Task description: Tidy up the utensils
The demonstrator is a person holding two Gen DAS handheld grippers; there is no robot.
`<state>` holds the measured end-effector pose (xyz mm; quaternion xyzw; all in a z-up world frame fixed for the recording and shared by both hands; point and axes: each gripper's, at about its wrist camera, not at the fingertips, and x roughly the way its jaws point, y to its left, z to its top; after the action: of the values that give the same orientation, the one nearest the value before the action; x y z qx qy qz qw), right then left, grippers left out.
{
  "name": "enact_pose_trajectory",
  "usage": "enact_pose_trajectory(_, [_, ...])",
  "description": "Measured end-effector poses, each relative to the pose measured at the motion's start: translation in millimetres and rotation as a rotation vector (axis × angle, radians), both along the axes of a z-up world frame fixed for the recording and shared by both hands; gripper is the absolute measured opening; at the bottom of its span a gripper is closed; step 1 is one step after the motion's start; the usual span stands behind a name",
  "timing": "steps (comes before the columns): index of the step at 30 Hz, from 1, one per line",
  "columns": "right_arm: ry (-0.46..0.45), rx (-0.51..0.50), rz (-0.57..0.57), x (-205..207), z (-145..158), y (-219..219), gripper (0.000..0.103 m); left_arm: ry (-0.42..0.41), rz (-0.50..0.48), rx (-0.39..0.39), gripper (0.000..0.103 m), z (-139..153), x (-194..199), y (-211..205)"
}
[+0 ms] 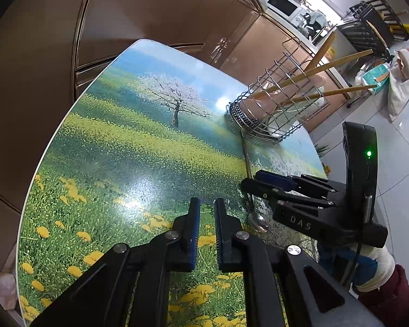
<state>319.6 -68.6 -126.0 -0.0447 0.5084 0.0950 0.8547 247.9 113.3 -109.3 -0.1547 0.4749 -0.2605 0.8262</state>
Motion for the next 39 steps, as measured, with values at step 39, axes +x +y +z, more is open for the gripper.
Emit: enact_pose_trajectory(39, [-0.599, 0.269, 0.03, -111.6, 206.5, -97.6, 0.003, 0.056, -0.057, 0.014, 0.01, -5.3, -19.5, -39.1])
